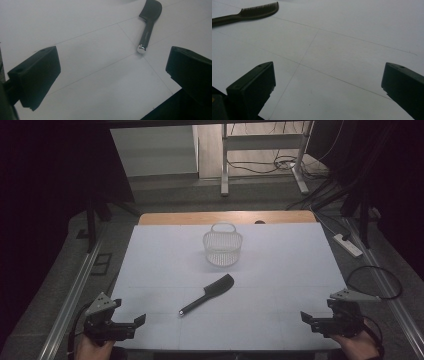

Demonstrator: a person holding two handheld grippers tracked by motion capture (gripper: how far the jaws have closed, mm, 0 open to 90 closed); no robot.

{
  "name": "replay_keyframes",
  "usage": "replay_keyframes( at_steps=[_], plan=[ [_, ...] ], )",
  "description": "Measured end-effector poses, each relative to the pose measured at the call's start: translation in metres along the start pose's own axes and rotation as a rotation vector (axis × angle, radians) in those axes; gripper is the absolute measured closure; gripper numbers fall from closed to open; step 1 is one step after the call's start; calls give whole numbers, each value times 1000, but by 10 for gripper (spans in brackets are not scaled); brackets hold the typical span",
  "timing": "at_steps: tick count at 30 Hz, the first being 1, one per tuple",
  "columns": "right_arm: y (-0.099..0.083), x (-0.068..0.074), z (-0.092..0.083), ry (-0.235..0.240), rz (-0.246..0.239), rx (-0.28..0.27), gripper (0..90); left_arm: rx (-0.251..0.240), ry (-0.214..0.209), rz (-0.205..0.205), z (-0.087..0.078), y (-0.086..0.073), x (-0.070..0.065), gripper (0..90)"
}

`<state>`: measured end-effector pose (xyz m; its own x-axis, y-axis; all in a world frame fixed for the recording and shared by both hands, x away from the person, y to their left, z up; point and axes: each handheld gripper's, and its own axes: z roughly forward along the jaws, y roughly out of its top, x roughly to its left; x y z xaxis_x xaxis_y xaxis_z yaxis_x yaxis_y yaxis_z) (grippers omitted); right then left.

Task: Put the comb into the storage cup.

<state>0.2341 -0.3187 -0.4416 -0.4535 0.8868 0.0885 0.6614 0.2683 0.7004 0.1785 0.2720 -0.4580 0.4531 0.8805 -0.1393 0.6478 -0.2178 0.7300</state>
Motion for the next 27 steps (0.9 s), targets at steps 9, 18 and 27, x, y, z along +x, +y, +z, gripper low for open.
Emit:
replay_keyframes(
  at_steps=[9, 18, 27],
  plan=[
    [1, 5, 1, -5, -43, 11, 0, 11, -7, -5, 1, 0, 1, 0],
    [1, 5, 2, -4, -48, 17, 0, 26, -13, -8, 2, 1, 2, 0],
    [1, 6, 3, -2, -59, 22, 0, 34, -42, -11, 4, 3, 2, 0]
  ],
)
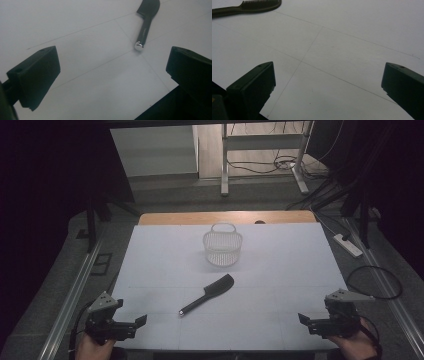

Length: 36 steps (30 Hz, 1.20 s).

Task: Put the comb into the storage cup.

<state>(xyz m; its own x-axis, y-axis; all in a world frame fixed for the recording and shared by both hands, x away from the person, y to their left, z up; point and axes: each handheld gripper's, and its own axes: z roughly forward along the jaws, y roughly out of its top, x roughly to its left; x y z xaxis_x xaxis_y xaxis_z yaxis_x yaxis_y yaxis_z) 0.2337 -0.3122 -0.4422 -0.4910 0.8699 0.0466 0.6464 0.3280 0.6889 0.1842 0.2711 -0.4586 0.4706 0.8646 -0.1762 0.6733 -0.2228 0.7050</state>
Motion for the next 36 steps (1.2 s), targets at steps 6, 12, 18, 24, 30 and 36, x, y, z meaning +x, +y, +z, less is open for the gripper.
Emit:
replay_keyframes(
  at_steps=[6, 12, 18, 24, 30, 36],
  plan=[
    [0, 0, 0, -1, -2, 2, 0, 25, -9, 26, 6, 6, -2, 0],
    [0, 0, 1, 1, -5, 4, 0, 48, -11, 30, 11, 11, -3, 0],
    [0, 1, 1, -1, -7, 9, 0, 67, -25, 22, 16, 15, -3, 0],
    [0, 1, 2, -2, -9, 12, 0, 95, -43, 44, 23, 20, -4, 0],
    [1, 1, 2, -2, -9, 14, 0, 115, -60, 58, 30, 25, -4, 0],
    [1, 1, 2, -2, -11, 14, 0, 136, -80, 79, 39, 32, -5, 0]
  ],
)
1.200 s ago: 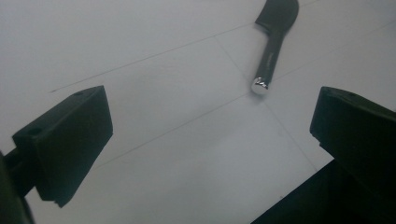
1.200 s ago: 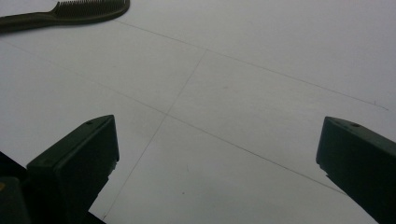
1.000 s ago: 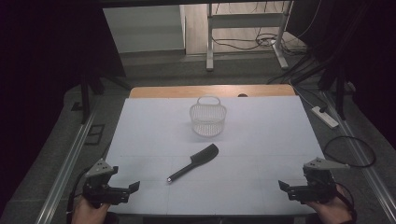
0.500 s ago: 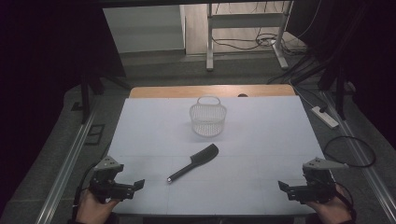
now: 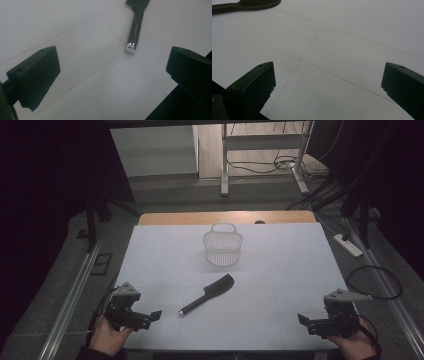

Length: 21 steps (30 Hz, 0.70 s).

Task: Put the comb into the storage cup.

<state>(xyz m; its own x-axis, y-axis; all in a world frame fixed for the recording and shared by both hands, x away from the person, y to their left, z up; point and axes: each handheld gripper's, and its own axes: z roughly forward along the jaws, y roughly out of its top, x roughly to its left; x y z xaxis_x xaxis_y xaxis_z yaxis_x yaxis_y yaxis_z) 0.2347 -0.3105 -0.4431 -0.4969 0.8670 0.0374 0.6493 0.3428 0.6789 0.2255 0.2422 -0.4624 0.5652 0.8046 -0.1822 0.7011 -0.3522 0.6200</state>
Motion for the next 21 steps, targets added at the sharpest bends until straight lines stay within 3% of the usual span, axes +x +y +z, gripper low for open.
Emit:
replay_keyframes(
  at_steps=[21],
  plan=[
    [0, 0, 1, -2, -3, 8, 0, 68, -49, 62, 30, 27, 1, 0]
  ],
)
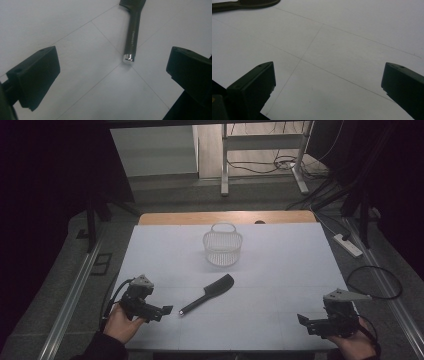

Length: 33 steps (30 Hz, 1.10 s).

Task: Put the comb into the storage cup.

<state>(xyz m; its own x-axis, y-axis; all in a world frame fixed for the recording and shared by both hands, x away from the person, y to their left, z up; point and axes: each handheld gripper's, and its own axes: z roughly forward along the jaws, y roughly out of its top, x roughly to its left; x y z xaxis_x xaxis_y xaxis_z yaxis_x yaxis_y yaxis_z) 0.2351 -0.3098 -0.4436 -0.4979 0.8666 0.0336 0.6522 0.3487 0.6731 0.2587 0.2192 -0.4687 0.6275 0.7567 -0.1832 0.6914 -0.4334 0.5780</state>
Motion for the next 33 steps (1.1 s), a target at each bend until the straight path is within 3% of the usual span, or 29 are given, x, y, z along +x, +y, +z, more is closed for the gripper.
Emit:
replay_keyframes(
  at_steps=[13, 27, 30, 33],
  plan=[
    [0, 0, 0, 2, 0, 4, 0, 38, -36, 32, 20, 20, 1, 0],
    [0, -1, 1, 4, 2, 5, 0, 95, -20, 77, 44, 44, -1, 0],
    [0, -1, 1, 3, 2, 6, 0, 107, -9, 84, 49, 49, -2, 26],
    [0, 0, 1, 3, 1, 6, 0, 103, -21, 69, 50, 52, -1, 140]
  ],
)
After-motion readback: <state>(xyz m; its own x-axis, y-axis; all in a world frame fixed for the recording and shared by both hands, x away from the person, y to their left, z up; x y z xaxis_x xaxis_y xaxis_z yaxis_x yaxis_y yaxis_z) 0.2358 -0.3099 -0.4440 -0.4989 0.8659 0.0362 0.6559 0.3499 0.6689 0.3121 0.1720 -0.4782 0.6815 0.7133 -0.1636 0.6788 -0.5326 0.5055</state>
